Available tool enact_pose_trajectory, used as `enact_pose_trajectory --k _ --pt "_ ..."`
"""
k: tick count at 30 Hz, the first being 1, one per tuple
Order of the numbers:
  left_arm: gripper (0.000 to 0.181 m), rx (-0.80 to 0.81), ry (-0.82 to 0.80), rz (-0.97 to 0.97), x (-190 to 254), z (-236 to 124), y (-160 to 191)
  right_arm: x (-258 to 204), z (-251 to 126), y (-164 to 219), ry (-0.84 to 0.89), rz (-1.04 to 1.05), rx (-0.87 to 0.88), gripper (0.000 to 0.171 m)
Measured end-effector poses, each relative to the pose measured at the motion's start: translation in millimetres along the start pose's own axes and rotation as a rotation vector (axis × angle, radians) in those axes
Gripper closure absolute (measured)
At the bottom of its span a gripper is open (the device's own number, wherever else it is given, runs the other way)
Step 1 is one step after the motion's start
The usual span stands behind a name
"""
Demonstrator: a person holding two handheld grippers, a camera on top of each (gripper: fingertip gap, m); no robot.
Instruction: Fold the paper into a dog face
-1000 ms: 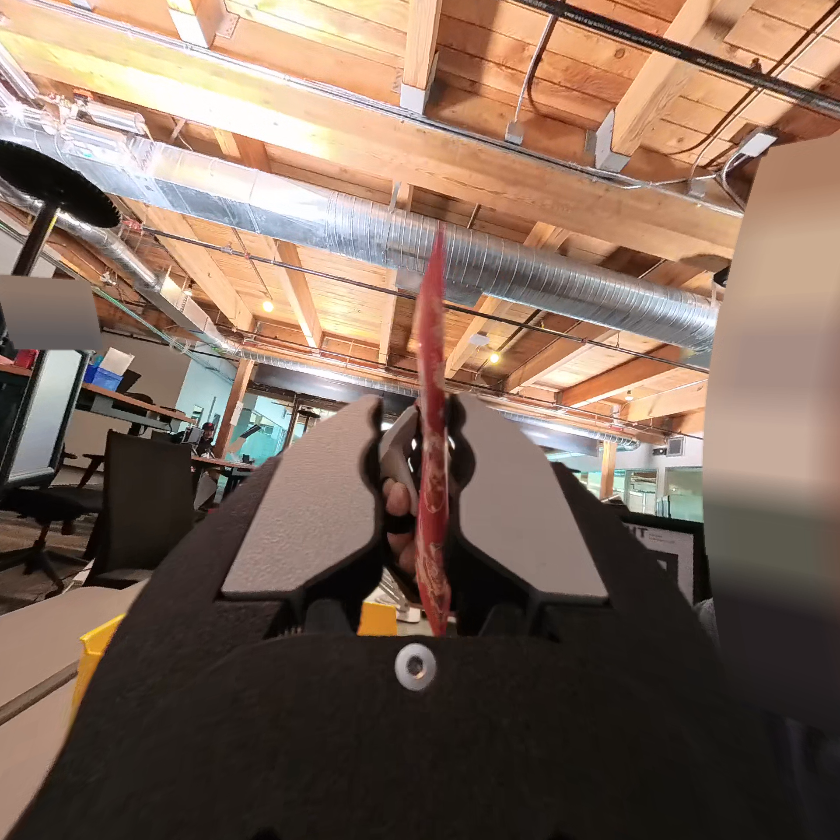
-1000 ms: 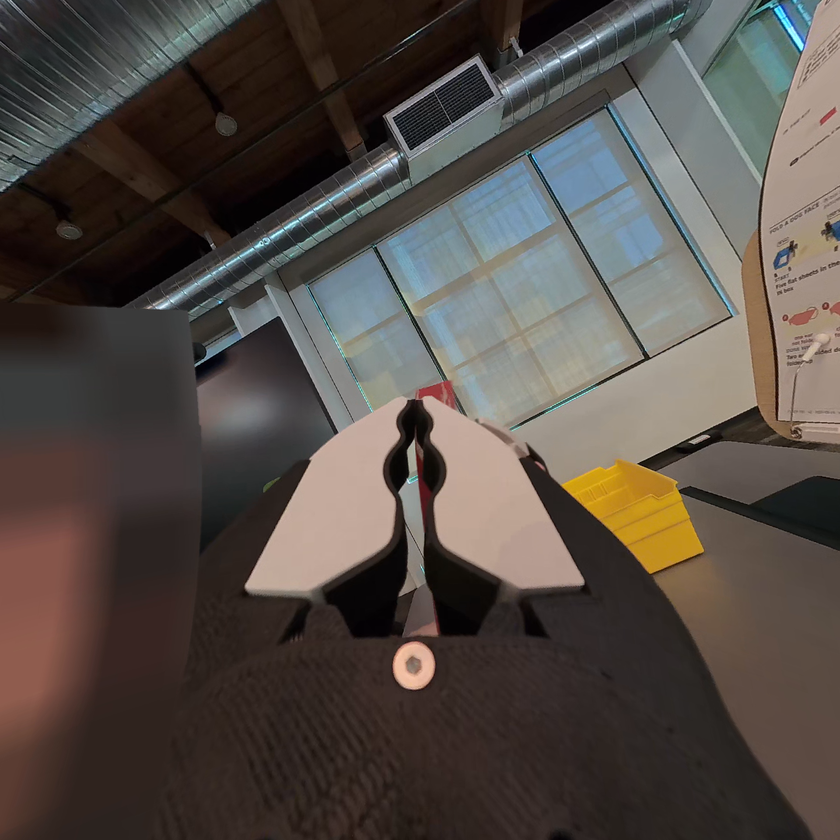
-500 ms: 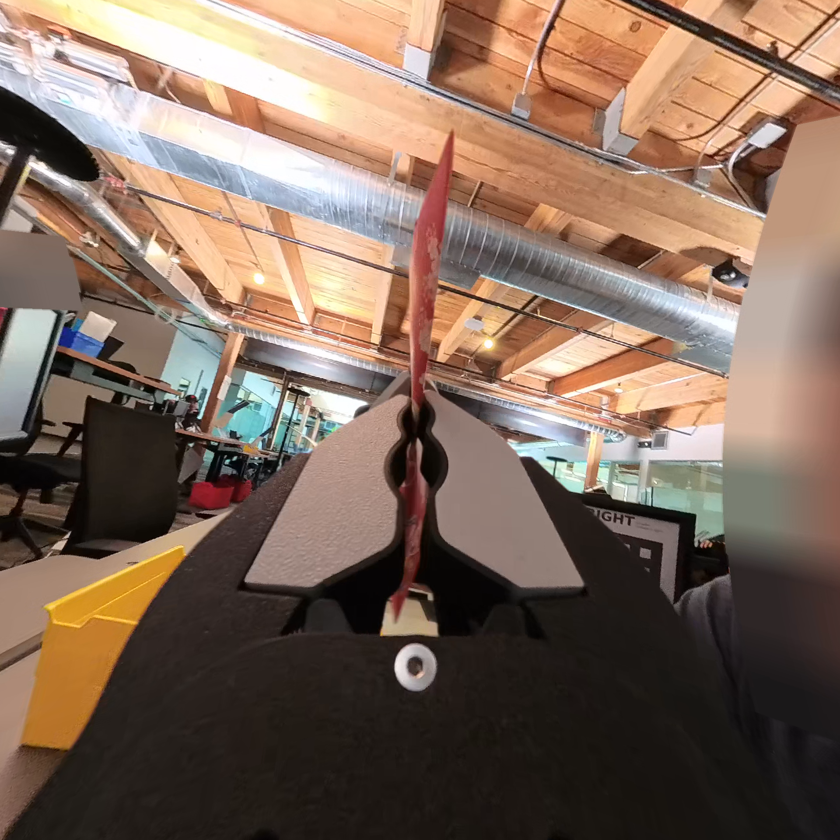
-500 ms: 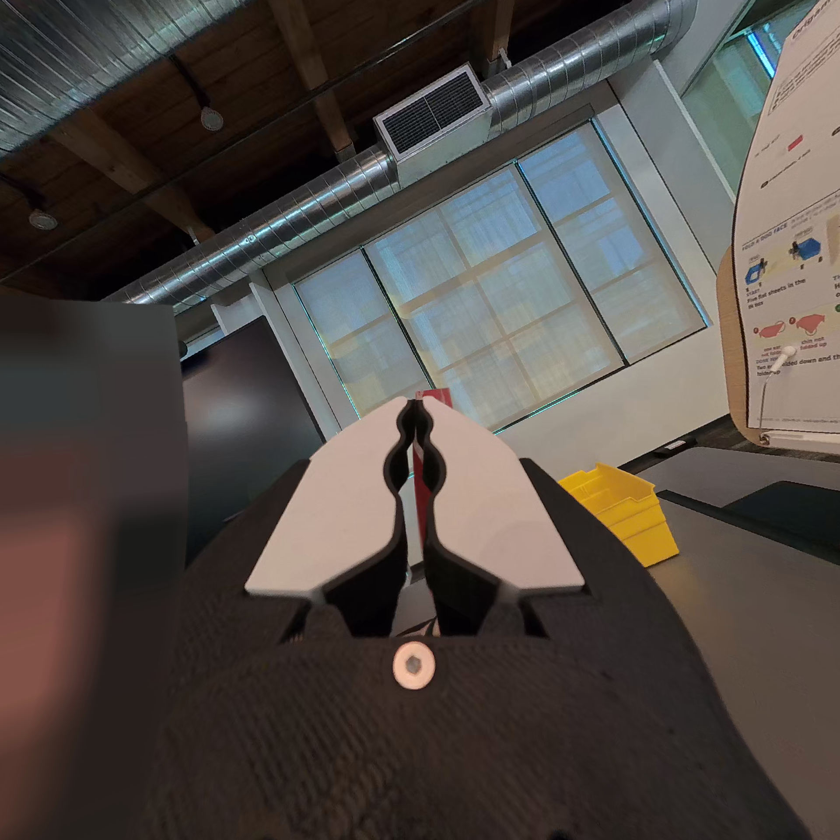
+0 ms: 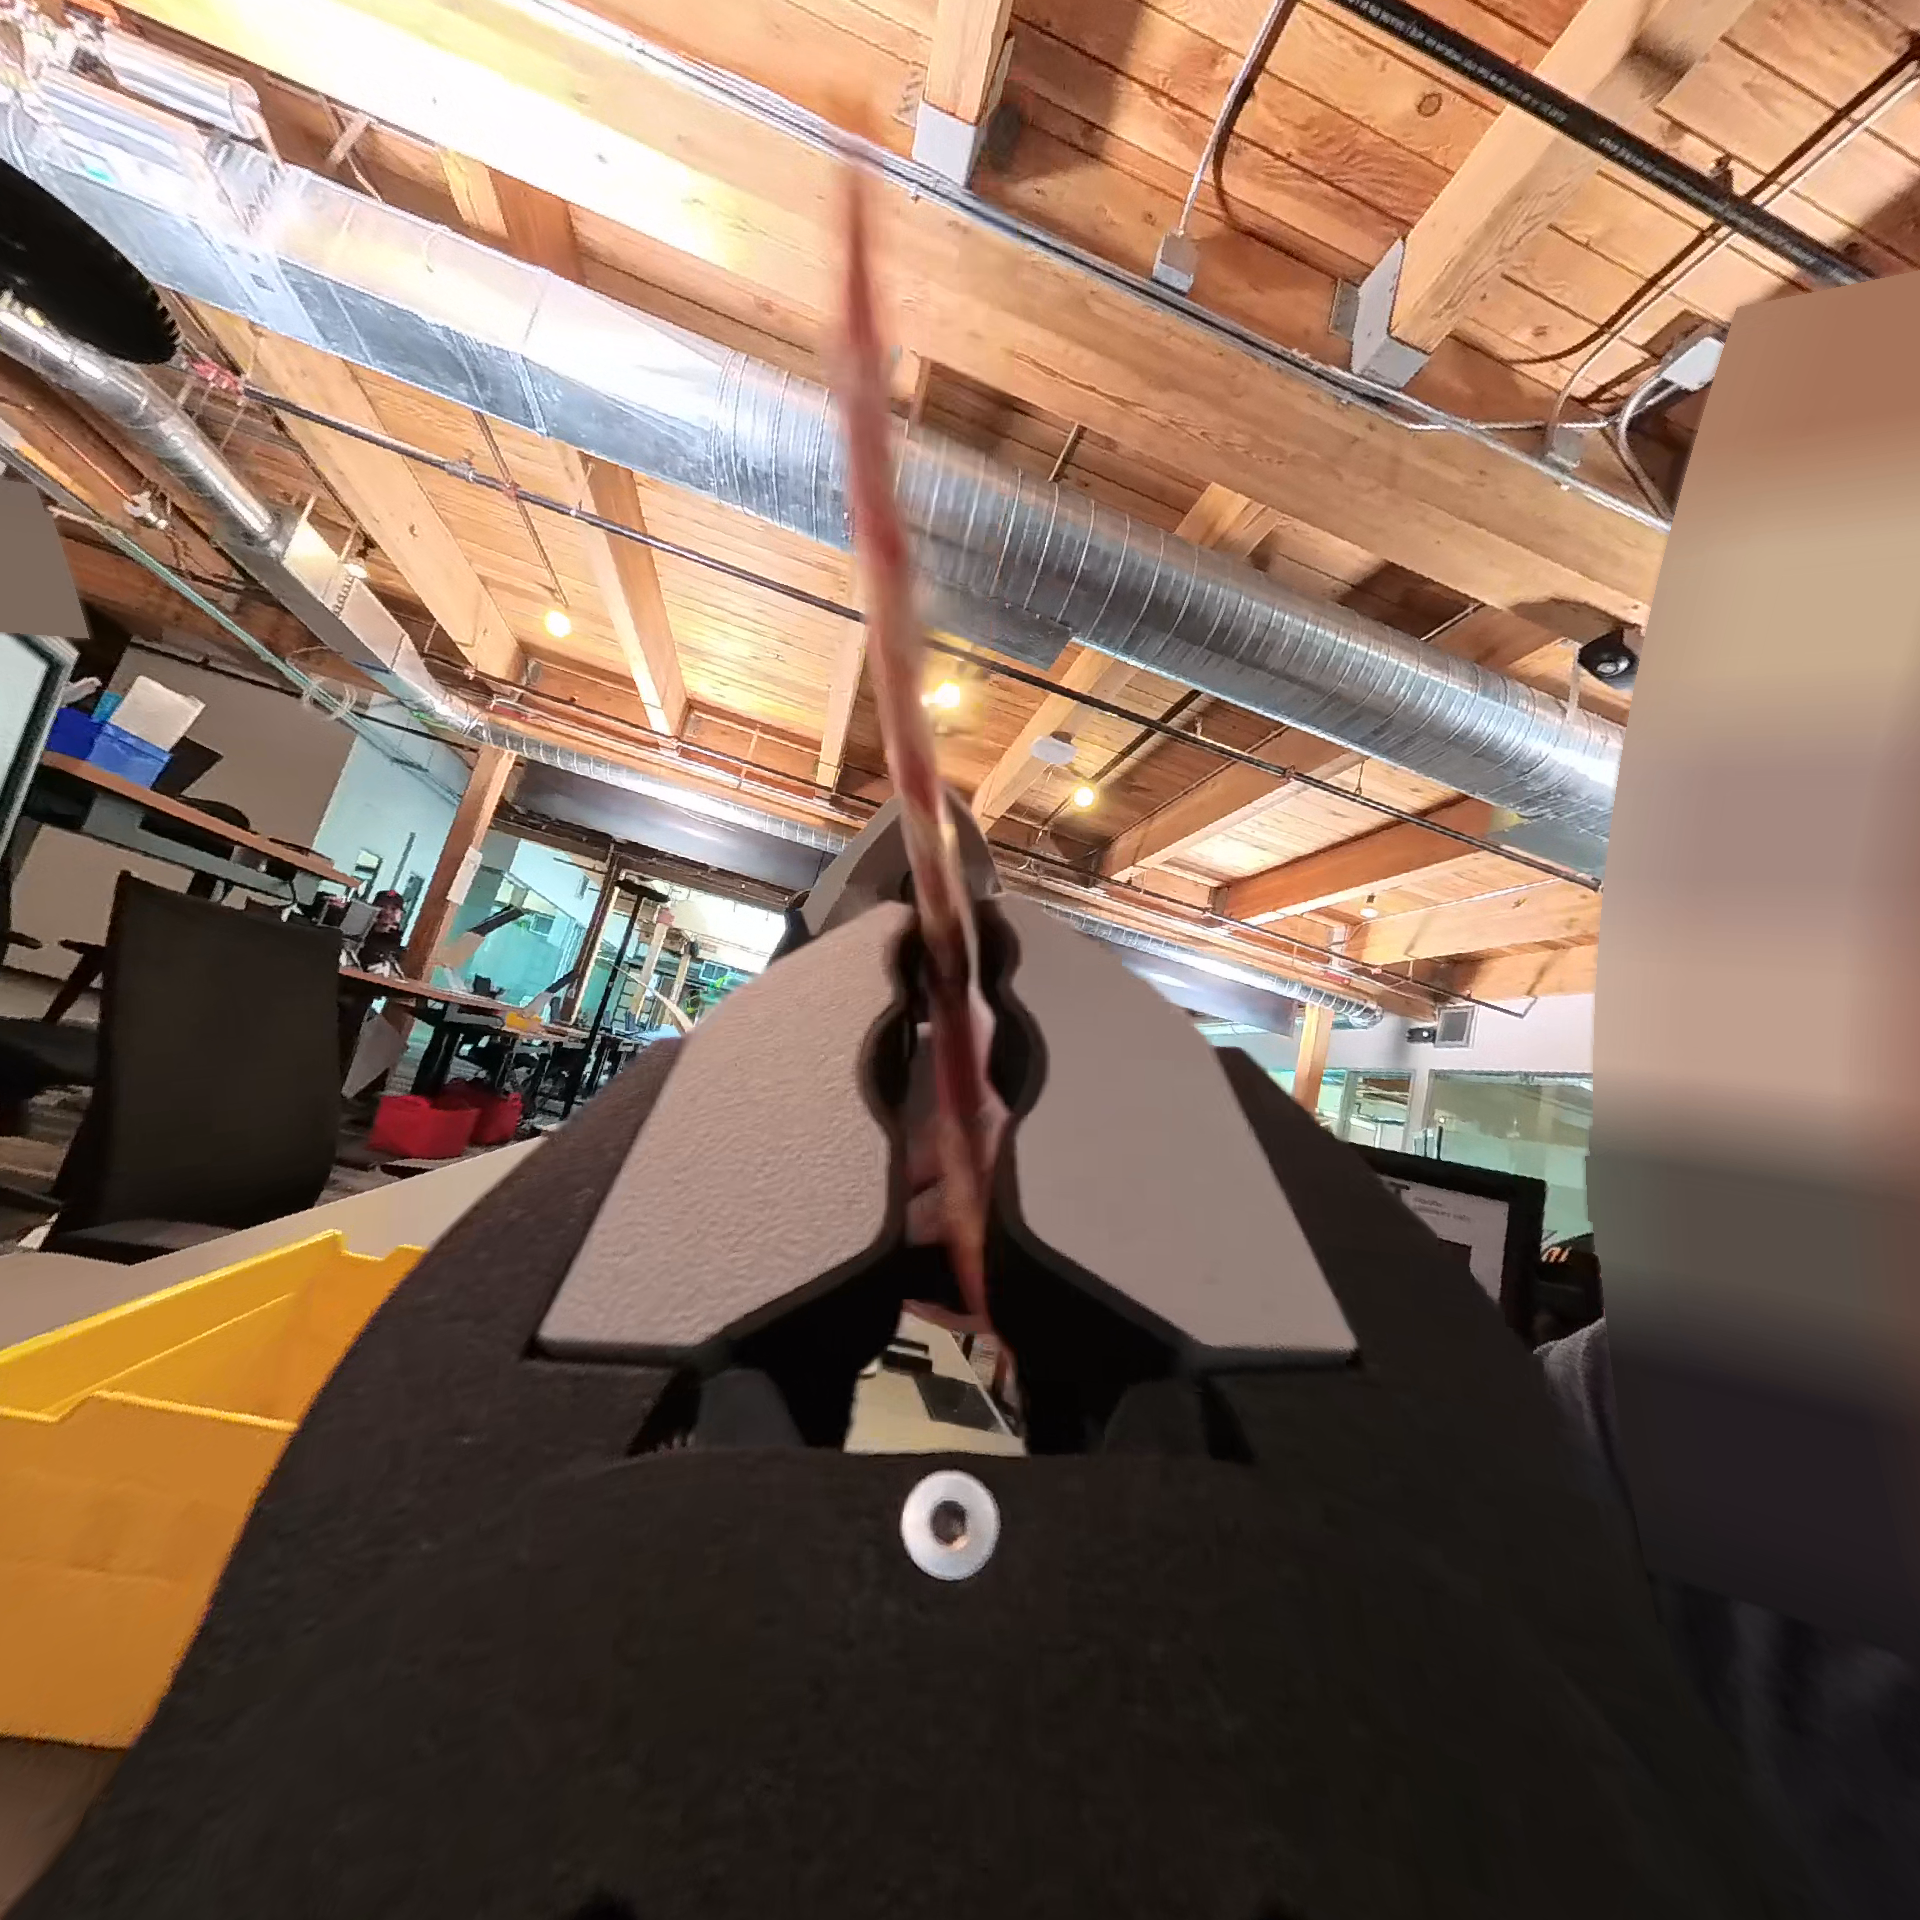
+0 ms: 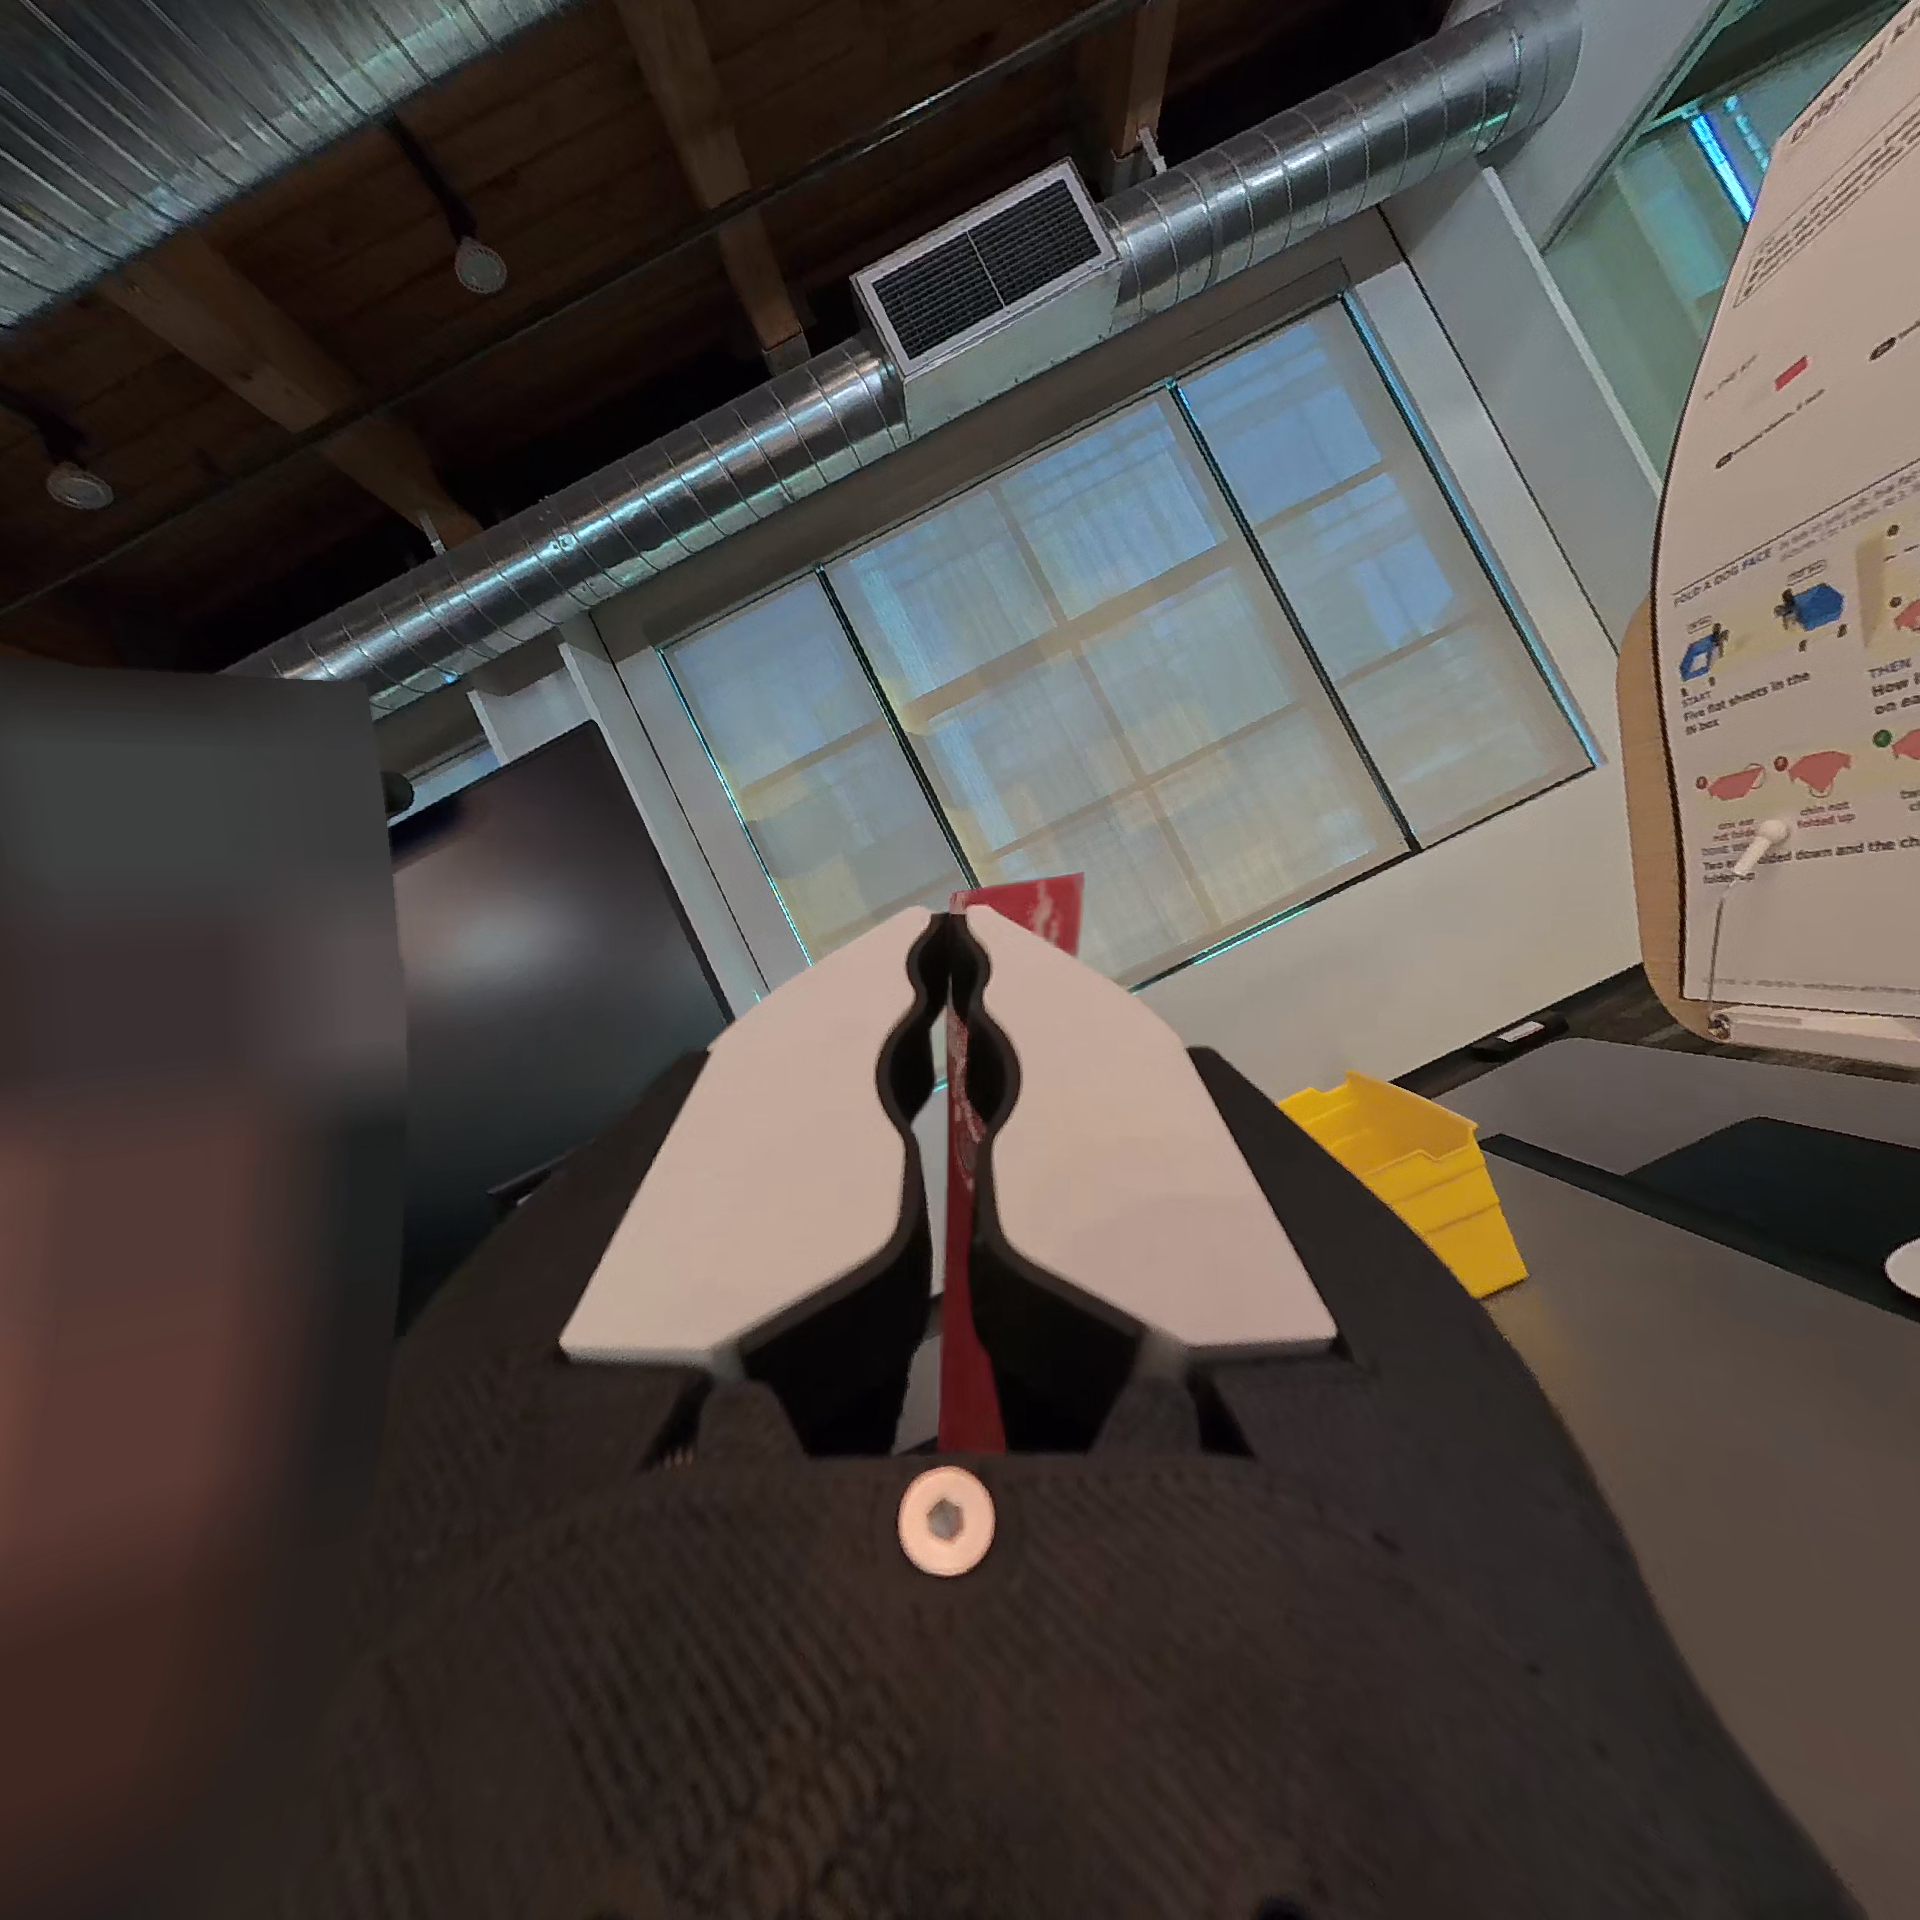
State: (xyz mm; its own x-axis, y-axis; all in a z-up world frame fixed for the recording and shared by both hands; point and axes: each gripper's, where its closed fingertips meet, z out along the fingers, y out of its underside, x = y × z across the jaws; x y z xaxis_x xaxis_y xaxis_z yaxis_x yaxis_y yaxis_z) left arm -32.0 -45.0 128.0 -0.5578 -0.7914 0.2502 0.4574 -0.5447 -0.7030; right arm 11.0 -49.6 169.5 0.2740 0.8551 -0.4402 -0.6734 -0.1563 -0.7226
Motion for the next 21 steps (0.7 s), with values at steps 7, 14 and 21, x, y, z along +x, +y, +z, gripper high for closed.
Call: enact_pose_trajectory --k 7,14,21 --pt "0.181 -0.051 -0.024 -0.009 -4.7 2.1 9.1 5.5 -3.4 -3.3 0.044 -0.063 -0.024 0.170" --pt "0.181 -0.088 -0.090 -0.060 -21.5 -2.1 10.2 20.7 -6.8 -2.6 0.163 -0.231 -0.078 0.170" --pt "0.181 -0.139 -0.086 0.032 -21.5 -4.5 7.0 15.9 -4.2 1.5 0.108 -0.324 -0.123 0.170"
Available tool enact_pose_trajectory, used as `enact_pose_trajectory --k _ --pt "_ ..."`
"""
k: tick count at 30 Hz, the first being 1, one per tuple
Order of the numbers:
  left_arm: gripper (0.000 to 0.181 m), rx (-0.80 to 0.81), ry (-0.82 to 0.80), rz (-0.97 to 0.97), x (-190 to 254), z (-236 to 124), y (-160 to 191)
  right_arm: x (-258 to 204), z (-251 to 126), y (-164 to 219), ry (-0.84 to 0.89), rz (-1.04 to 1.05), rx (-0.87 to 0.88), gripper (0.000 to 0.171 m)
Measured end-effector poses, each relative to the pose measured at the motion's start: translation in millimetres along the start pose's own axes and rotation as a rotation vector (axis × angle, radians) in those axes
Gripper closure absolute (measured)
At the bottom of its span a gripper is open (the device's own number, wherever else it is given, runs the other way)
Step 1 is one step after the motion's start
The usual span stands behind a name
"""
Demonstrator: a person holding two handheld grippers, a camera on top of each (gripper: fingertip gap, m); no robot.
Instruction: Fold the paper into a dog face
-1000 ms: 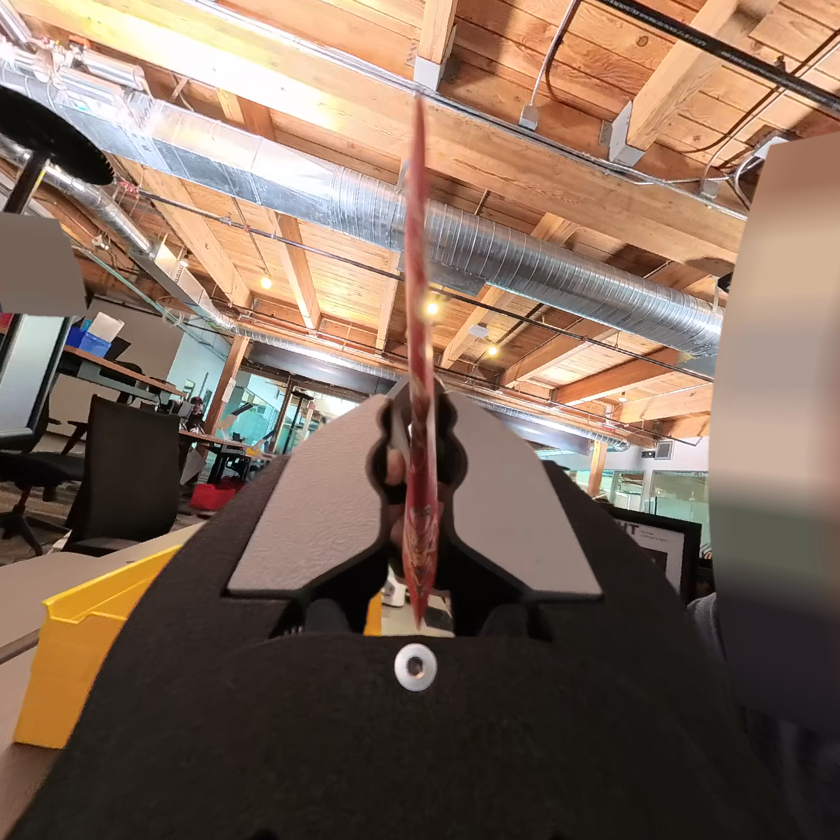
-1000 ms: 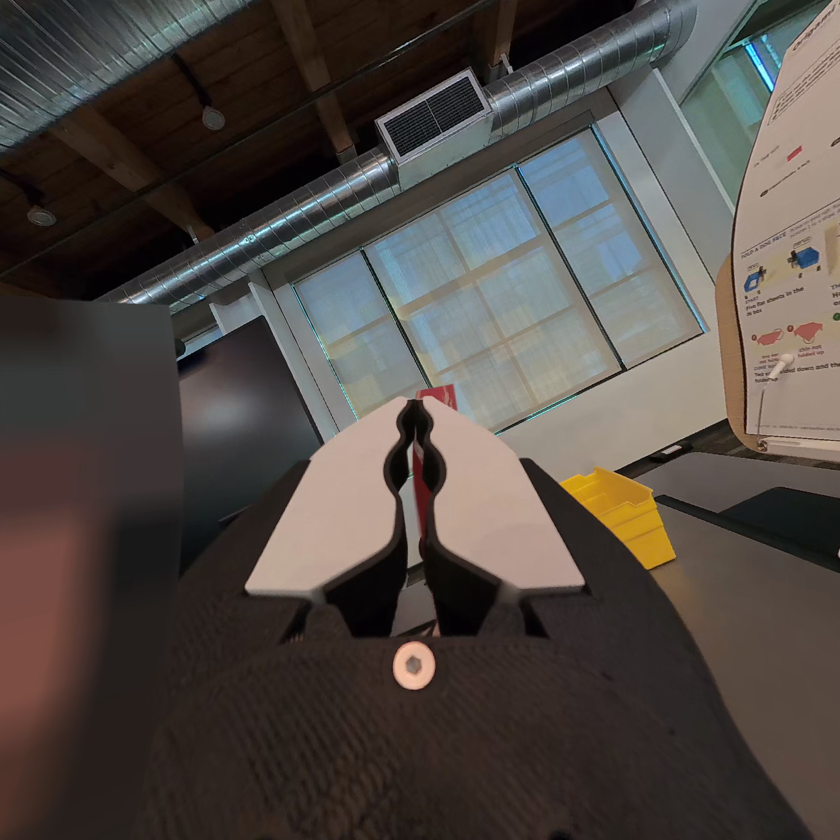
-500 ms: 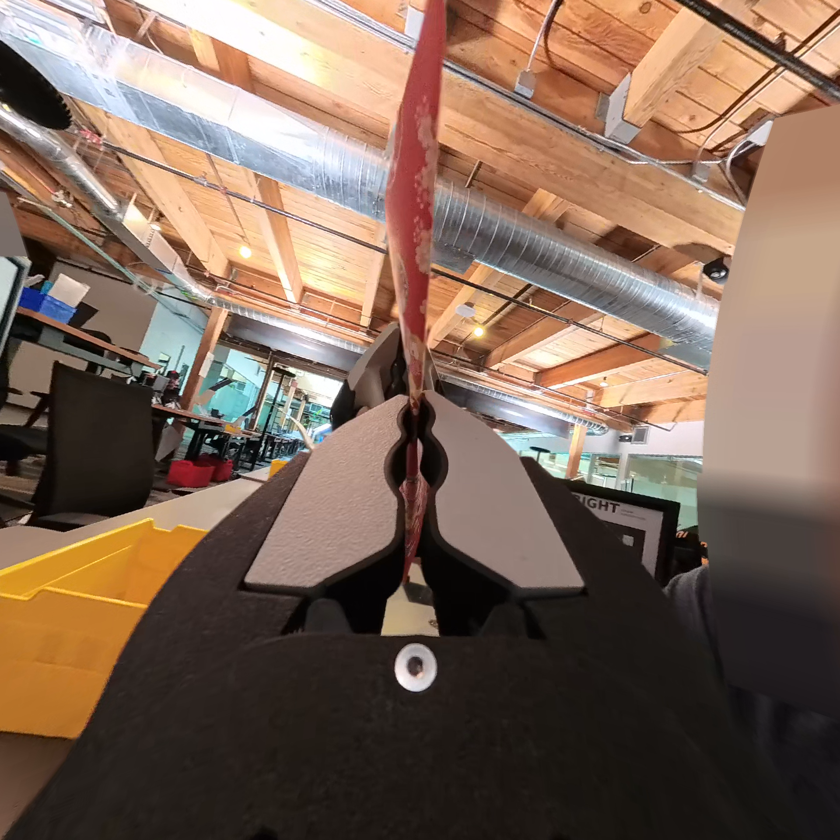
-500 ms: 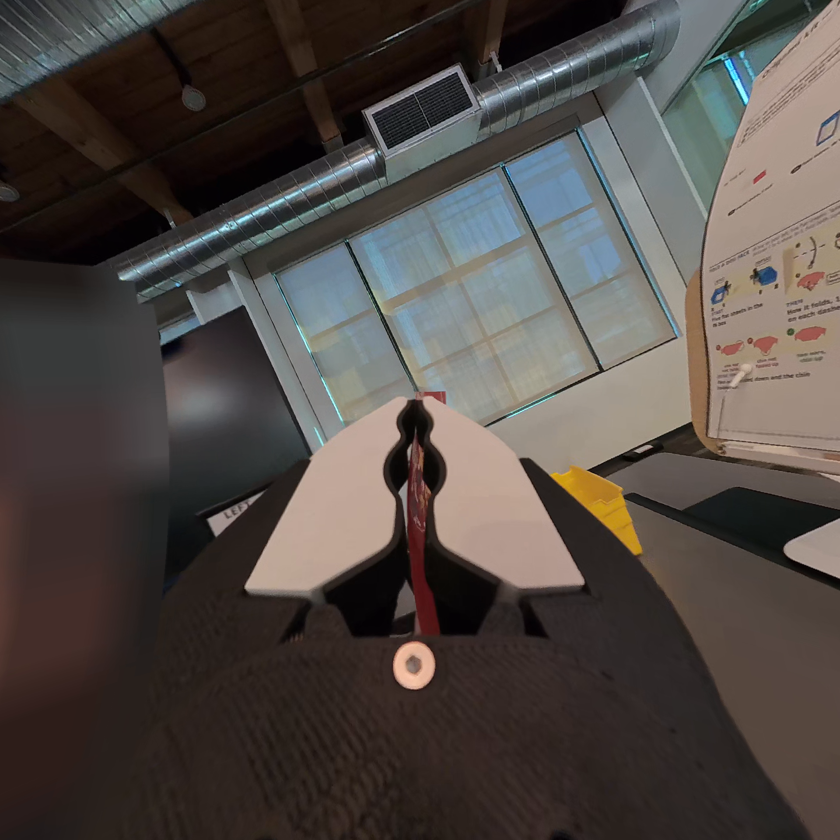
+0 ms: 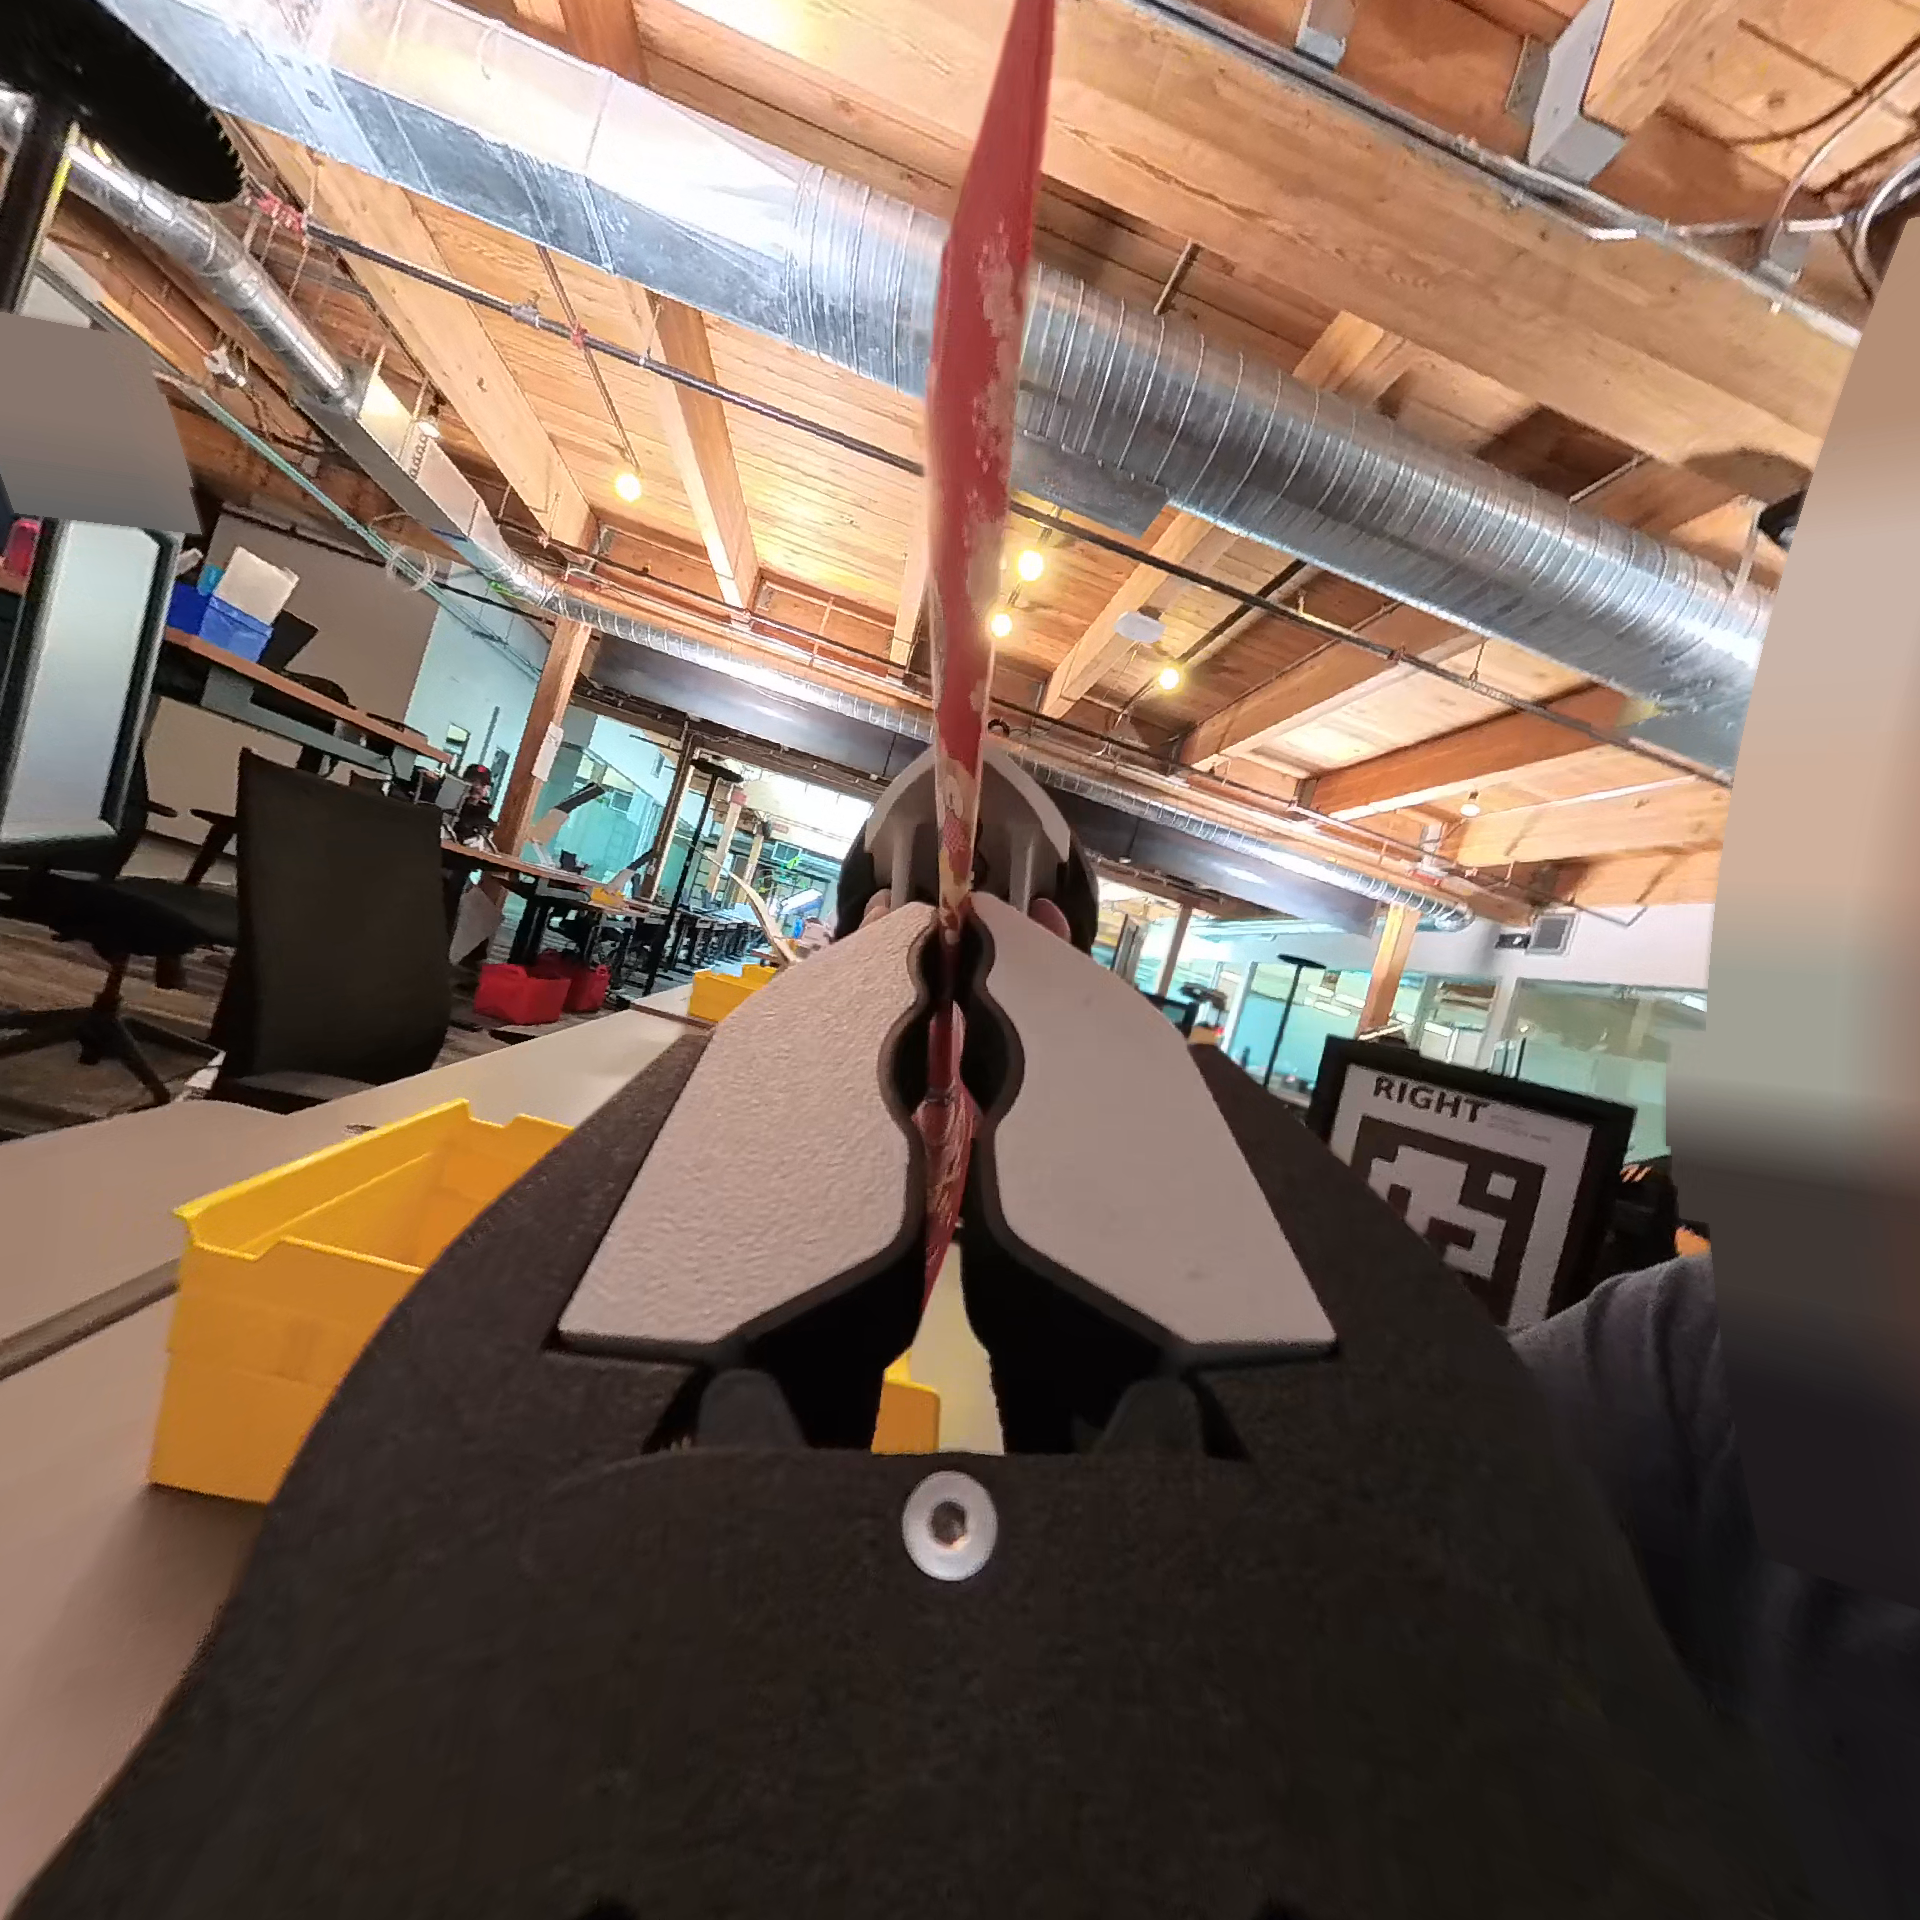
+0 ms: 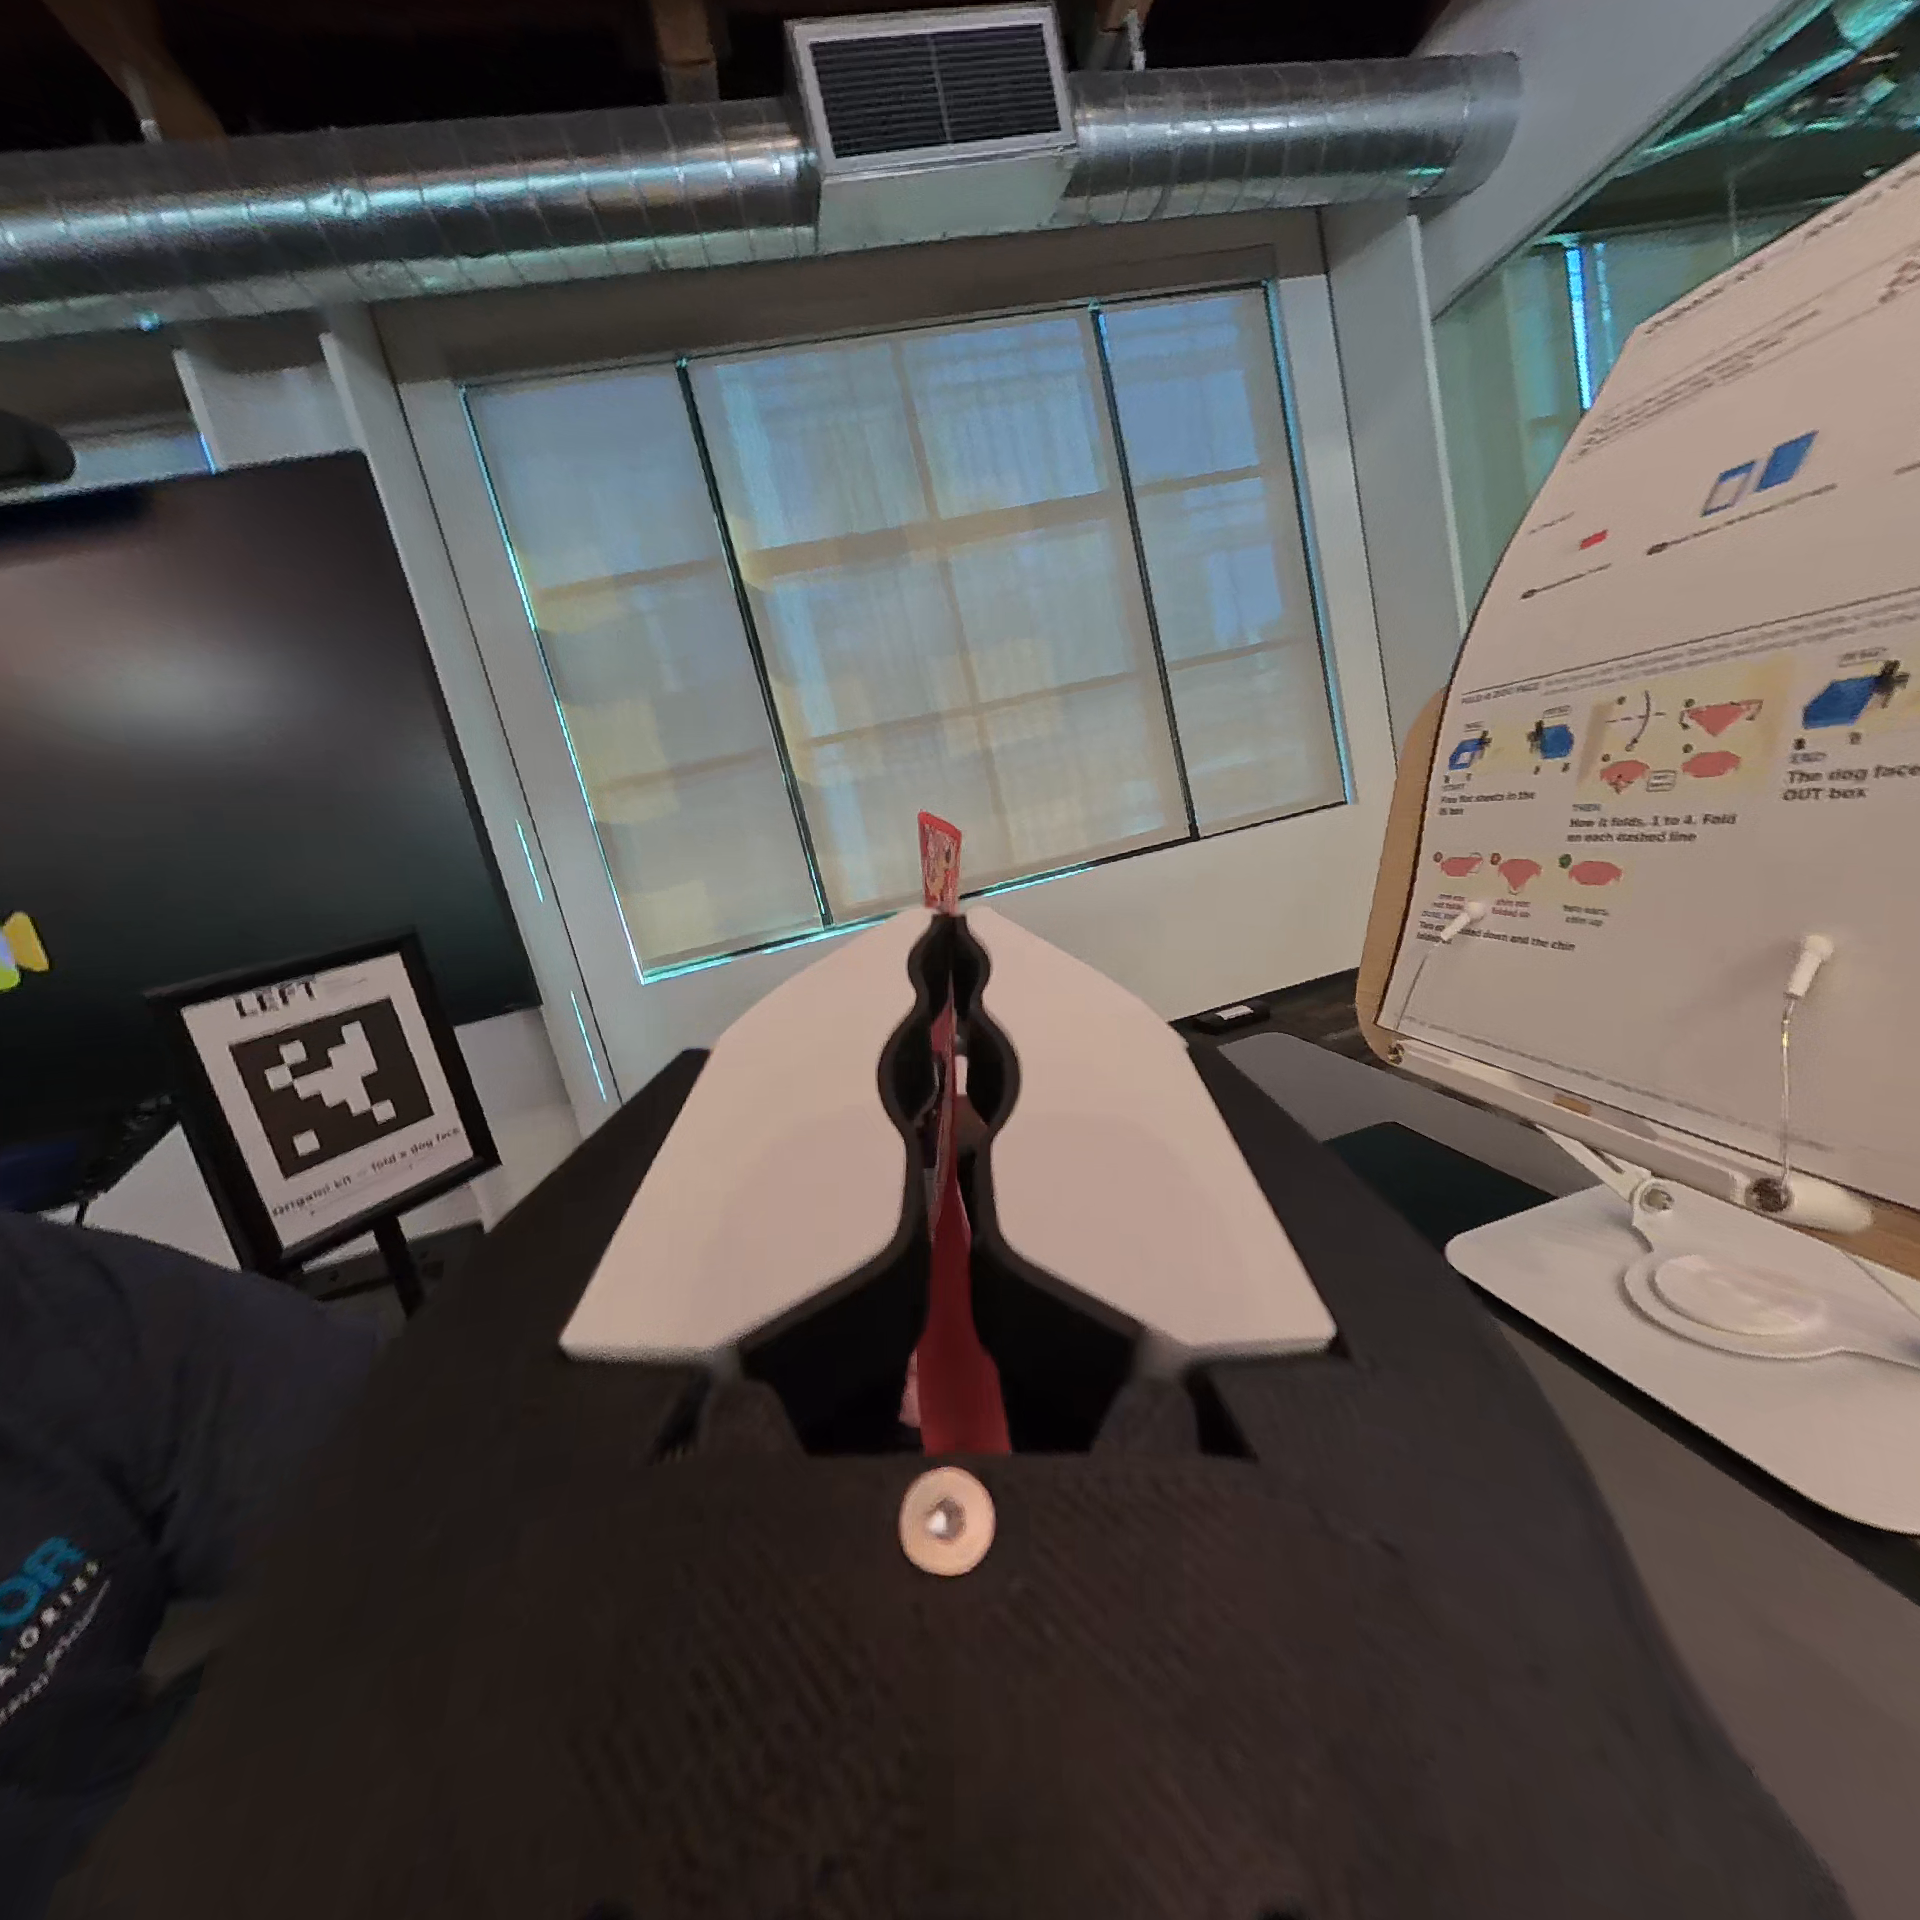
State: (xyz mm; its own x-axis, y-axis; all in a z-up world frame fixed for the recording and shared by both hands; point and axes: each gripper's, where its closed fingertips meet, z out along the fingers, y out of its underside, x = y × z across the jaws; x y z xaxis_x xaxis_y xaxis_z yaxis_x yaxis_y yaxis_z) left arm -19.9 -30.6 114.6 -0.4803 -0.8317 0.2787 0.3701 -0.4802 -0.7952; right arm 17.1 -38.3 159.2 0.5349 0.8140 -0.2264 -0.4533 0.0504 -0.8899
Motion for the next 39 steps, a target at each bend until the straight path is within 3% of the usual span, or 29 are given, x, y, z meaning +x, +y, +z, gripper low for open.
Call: enact_pose_trajectory --k 5,8,11,14,16,19,22,27,35,39 --pt "0.180 -0.026 -0.004 0.085 4.1 -0.4 -0.5 -2.2 0.3 1.4 0.046 -0.129 -0.067 0.170" --pt "0.154 -0.016 -0.114 0.111 -4.1 -13.7 -12.3 -1.3 1.5 5.8 0.047 -0.059 -0.099 0.170" --pt "0.140 0.015 -0.332 0.184 -15.9 -56.0 -42.3 4.7 7.9 32.1 0.059 0.037 -0.202 0.170" --pt "0.148 0.015 -0.536 0.313 -0.2 -107.5 -75.0 5.2 15.2 81.9 0.079 0.168 -0.342 0.170" --pt "0.148 -0.097 -0.648 0.387 18.1 -132.9 -76.7 -12.6 20.8 108.4 0.015 0.316 -0.376 0.171" --pt "0.148 -0.261 -0.684 0.354 52.8 -155.3 -53.7 -26.1 26.9 145.4 -0.020 0.504 -0.451 0.170" --pt "0.156 -0.360 -0.662 0.280 81.0 -167.5 -14.2 -6.1 14.1 216.6 0.113 0.529 -0.702 0.170" --pt "0.170 -0.669 -0.591 0.241 83.9 -175.5 69.8 -3.9 -9.5 293.6 0.142 0.640 -0.892 0.170" --pt "0.181 -1.173 -0.388 0.386 35.0 -192.1 152.7 1.3 -25.9 324.9 0.132 0.370 -1.024 0.171" --pt "0.181 -1.276 -0.279 0.535 18.8 -192.4 169.1 -0.4 -27.7 328.2 0.108 0.304 -1.041 0.170"
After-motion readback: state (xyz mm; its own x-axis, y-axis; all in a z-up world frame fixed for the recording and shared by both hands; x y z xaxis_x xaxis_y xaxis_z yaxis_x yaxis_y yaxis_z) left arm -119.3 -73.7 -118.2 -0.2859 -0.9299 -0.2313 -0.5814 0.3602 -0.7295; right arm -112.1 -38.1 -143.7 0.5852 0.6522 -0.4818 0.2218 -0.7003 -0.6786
